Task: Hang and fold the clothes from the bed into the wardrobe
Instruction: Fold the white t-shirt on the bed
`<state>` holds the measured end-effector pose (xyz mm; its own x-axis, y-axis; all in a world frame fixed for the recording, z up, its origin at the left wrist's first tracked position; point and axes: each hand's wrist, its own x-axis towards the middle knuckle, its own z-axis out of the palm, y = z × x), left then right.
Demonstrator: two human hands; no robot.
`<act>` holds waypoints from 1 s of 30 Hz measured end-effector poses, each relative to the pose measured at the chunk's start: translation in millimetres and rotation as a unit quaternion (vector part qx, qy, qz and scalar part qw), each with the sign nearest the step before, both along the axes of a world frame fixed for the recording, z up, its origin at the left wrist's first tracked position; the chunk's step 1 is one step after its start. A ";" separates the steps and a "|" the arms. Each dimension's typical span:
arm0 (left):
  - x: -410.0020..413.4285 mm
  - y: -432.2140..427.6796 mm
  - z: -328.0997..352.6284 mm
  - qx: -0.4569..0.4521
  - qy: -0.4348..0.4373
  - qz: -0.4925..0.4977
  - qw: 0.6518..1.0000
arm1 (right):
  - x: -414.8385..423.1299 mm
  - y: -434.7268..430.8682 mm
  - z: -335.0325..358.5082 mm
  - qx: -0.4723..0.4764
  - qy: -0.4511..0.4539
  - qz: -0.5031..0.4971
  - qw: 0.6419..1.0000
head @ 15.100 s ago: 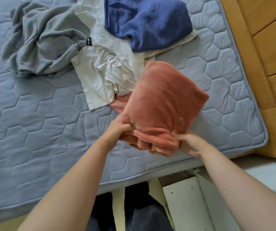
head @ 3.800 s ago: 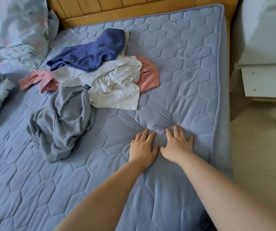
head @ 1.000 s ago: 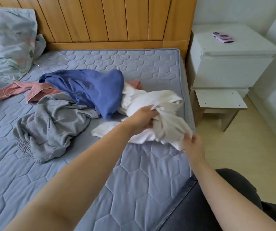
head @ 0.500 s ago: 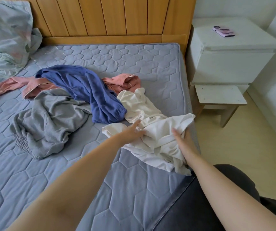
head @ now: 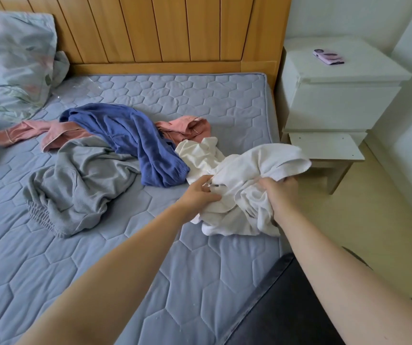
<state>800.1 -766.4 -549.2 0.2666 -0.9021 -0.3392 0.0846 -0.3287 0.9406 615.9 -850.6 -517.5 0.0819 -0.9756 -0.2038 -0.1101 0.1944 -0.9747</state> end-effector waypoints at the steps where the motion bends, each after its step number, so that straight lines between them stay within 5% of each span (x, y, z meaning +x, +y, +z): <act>1: 3.9 1.3 9.6 -0.032 0.081 0.015 0.996 | -3.7 -4.7 12.7 -0.009 -0.025 -0.026 0.999; 3: 16.2 2.0 28.1 -0.074 0.169 0.005 0.983 | -10.9 -20.3 32.8 -0.020 -0.058 -0.071 0.996; 5: 30.0 0.1 40.1 -0.066 0.160 -0.021 0.985 | -16.8 -35.1 41.7 -0.026 -0.042 -0.087 0.995; 7: 42.1 -2.3 43.5 -0.013 -0.071 -0.010 0.997 | -22.2 -44.4 36.0 0.007 0.038 -0.044 0.998; 9: 52.2 -5.2 31.6 0.070 -0.381 0.037 0.921 | -29.1 -43.8 16.7 0.058 0.168 0.027 0.984; 11: 53.0 -3.8 17.7 0.114 -0.468 0.040 0.876 | -35.4 -36.7 -6.8 0.053 0.244 0.041 0.967; 16: 24.8 2.2 -15.0 0.117 -0.487 -0.089 0.861 | -37.5 -8.2 -50.9 -0.131 0.379 0.137 0.906; 19: 11.2 7.1 -29.3 0.174 -0.437 -0.113 0.875 | -36.5 2.2 -65.4 -0.137 0.391 0.237 0.879; 23: 0.1 6.9 -28.7 0.188 -0.445 -0.187 0.856 | -31.5 3.8 -64.4 -0.192 0.452 0.159 0.857; 27: -17.5 1.1 -18.2 0.177 -0.306 -0.478 0.804 | -19.4 -12.1 -50.4 -0.279 0.434 0.105 0.850; 30: -16.3 -2.8 -14.4 0.222 -0.195 -0.482 0.825 | -7.5 -26.1 -49.1 -0.225 0.483 0.209 0.820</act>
